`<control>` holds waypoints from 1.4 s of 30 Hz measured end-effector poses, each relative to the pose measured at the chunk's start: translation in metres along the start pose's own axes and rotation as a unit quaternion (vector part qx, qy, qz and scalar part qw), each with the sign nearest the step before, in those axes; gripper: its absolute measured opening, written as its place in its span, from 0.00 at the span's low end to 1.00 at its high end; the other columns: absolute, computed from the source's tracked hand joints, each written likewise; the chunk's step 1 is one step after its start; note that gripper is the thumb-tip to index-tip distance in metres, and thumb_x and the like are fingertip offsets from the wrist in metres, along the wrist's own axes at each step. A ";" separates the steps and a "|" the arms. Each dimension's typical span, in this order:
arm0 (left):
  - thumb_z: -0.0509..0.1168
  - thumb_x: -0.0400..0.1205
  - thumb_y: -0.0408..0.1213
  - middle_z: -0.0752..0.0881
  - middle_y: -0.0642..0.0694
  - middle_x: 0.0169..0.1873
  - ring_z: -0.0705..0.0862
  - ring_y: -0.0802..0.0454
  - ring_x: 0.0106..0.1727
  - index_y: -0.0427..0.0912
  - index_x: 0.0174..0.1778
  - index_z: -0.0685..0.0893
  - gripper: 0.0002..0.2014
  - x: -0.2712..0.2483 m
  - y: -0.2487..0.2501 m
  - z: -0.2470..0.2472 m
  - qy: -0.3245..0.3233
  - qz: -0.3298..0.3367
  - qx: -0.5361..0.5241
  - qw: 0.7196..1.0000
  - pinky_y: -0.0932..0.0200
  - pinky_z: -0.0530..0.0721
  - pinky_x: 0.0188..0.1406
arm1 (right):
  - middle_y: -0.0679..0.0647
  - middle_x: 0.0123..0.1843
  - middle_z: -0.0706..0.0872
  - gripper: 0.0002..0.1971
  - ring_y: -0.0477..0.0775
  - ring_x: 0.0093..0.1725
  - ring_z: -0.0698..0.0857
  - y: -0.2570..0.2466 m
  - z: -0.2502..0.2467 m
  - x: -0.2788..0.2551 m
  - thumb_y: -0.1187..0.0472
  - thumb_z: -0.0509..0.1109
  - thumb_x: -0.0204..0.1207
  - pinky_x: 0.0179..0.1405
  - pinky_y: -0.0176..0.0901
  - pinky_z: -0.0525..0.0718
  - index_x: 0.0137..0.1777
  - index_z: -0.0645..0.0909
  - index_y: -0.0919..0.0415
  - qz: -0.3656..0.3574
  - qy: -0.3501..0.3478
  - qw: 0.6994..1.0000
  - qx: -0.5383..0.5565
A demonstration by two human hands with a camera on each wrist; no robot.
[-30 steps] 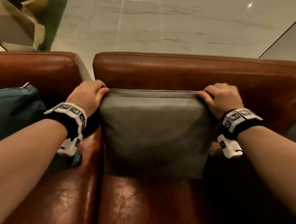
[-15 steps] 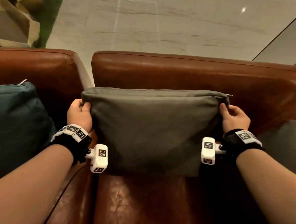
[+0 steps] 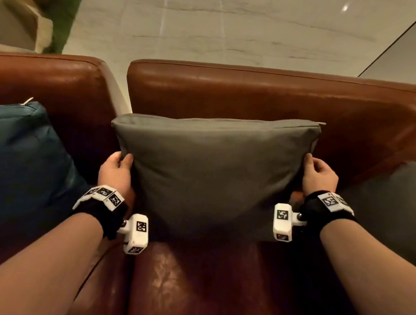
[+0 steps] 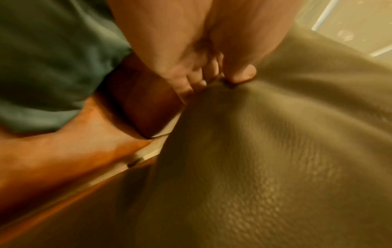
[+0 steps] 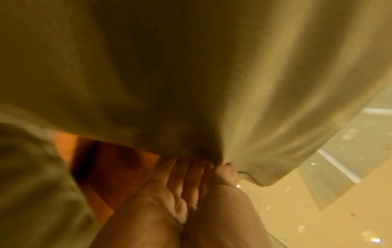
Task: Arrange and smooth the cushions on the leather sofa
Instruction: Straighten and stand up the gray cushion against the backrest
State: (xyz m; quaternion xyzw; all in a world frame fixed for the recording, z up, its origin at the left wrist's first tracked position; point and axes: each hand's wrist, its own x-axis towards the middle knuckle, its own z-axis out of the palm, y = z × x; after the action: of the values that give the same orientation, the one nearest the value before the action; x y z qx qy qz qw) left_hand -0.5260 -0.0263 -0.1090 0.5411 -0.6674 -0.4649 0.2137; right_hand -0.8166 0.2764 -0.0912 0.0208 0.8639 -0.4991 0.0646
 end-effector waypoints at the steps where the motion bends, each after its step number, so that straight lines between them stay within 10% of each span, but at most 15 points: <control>1: 0.58 0.87 0.40 0.86 0.44 0.47 0.83 0.47 0.53 0.39 0.56 0.83 0.11 -0.003 -0.013 -0.001 -0.027 -0.016 -0.013 0.999 0.63 0.76 0.50 | 0.56 0.48 0.88 0.13 0.50 0.48 0.84 0.008 0.000 -0.006 0.49 0.66 0.82 0.45 0.40 0.77 0.54 0.86 0.56 0.032 -0.011 0.999 0.030; 4: 0.60 0.80 0.59 0.86 0.40 0.62 0.82 0.43 0.65 0.46 0.61 0.83 0.23 -0.010 -0.065 0.009 -0.104 -0.064 -0.050 0.991 0.42 0.75 0.73 | 0.51 0.52 0.90 0.08 0.53 0.53 0.87 0.035 0.002 -0.015 0.45 0.71 0.77 0.52 0.47 0.85 0.49 0.86 0.45 0.107 -0.059 0.988 0.098; 7: 0.69 0.63 0.74 0.88 0.40 0.59 0.84 0.37 0.64 0.49 0.59 0.82 0.38 0.006 -0.129 0.025 -0.087 -0.133 -0.104 0.982 0.31 0.76 0.70 | 0.50 0.47 0.90 0.04 0.49 0.48 0.87 0.033 0.007 -0.013 0.49 0.74 0.75 0.52 0.43 0.83 0.43 0.88 0.48 0.086 -0.055 0.994 0.043; 12: 0.70 0.63 0.68 0.90 0.43 0.55 0.86 0.38 0.61 0.56 0.56 0.88 0.29 0.002 -0.091 0.021 0.043 -0.196 -0.114 0.973 0.37 0.81 0.67 | 0.54 0.38 0.82 0.04 0.36 0.27 0.83 0.028 -0.009 0.000 0.63 0.67 0.80 0.38 0.29 0.84 0.45 0.82 0.57 -0.009 0.121 0.991 0.055; 14: 0.67 0.78 0.54 0.87 0.40 0.60 0.83 0.40 0.65 0.46 0.62 0.86 0.22 -0.011 -0.069 0.016 0.073 -0.189 -0.066 0.977 0.46 0.77 0.71 | 0.55 0.32 0.78 0.10 0.37 0.21 0.82 0.037 -0.025 0.006 0.65 0.63 0.82 0.48 0.48 0.89 0.39 0.77 0.55 0.043 0.155 0.980 0.117; 18: 0.56 0.88 0.41 0.81 0.33 0.68 0.78 0.35 0.69 0.37 0.68 0.80 0.18 -0.023 -0.063 0.016 0.045 -0.199 -0.058 0.977 0.46 0.72 0.71 | 0.51 0.37 0.89 0.07 0.44 0.38 0.89 0.043 -0.017 -0.003 0.49 0.74 0.76 0.53 0.57 0.88 0.41 0.83 0.51 0.050 -0.036 0.990 0.128; 21: 0.49 0.87 0.25 0.72 0.22 0.72 0.75 0.26 0.70 0.23 0.74 0.69 0.19 -0.019 -0.061 0.018 0.008 -0.227 -0.068 0.972 0.41 0.69 0.69 | 0.52 0.50 0.90 0.20 0.48 0.48 0.88 0.038 0.011 -0.018 0.37 0.77 0.64 0.48 0.36 0.86 0.50 0.87 0.49 0.068 -0.138 0.982 0.112; 23: 0.53 0.88 0.33 0.78 0.26 0.68 0.77 0.28 0.69 0.31 0.72 0.76 0.18 -0.016 -0.056 0.015 0.009 -0.223 -0.076 0.972 0.41 0.73 0.67 | 0.52 0.45 0.90 0.12 0.48 0.45 0.86 0.028 0.020 -0.021 0.50 0.75 0.75 0.41 0.29 0.82 0.52 0.89 0.56 0.023 -0.103 0.994 0.035; 27: 0.64 0.78 0.58 0.78 0.40 0.32 0.76 0.41 0.33 0.49 0.48 0.85 0.16 -0.011 -0.058 0.014 0.058 -0.175 -0.101 0.978 0.51 0.73 0.35 | 0.43 0.34 0.88 0.07 0.35 0.33 0.84 0.028 0.019 -0.020 0.60 0.74 0.77 0.43 0.30 0.82 0.50 0.88 0.63 0.014 0.044 0.993 0.112; 32: 0.57 0.81 0.58 0.86 0.35 0.51 0.84 0.36 0.50 0.54 0.56 0.82 0.17 -0.017 -0.051 0.022 0.045 -0.141 -0.058 0.987 0.41 0.80 0.57 | 0.55 0.50 0.89 0.04 0.55 0.53 0.88 0.032 0.016 -0.021 0.58 0.71 0.78 0.59 0.54 0.86 0.50 0.85 0.49 0.030 -0.018 0.990 0.133; 35: 0.54 0.74 0.66 0.84 0.40 0.65 0.81 0.37 0.67 0.66 0.64 0.78 0.24 -0.007 -0.049 0.015 0.061 -0.118 -0.094 0.987 0.37 0.77 0.71 | 0.53 0.53 0.89 0.05 0.52 0.53 0.88 0.017 0.013 -0.013 0.51 0.73 0.76 0.52 0.42 0.86 0.51 0.85 0.46 -0.011 -0.040 0.990 0.134; 37: 0.54 0.84 0.57 0.81 0.44 0.71 0.77 0.43 0.72 0.56 0.72 0.76 0.22 -0.007 -0.020 0.013 0.061 -0.089 -0.078 0.991 0.49 0.72 0.75 | 0.50 0.49 0.88 0.09 0.44 0.48 0.86 0.004 0.016 -0.012 0.55 0.74 0.77 0.43 0.24 0.81 0.55 0.86 0.54 -0.019 -0.056 0.992 0.113; 42: 0.59 0.87 0.41 0.81 0.44 0.53 0.78 0.50 0.55 0.38 0.70 0.78 0.18 0.001 -0.002 0.008 0.084 -0.092 -0.057 0.991 0.64 0.69 0.49 | 0.53 0.46 0.87 0.09 0.43 0.41 0.83 -0.003 0.018 -0.014 0.60 0.71 0.80 0.33 0.17 0.76 0.56 0.86 0.63 -0.004 -0.011 0.992 0.129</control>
State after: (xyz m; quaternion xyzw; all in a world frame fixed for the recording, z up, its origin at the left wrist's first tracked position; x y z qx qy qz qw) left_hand -0.5317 -0.0237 -0.1150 0.6242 -0.5668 -0.4728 0.2561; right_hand -0.8012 0.2601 -0.0952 0.0201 0.7916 -0.6068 0.0684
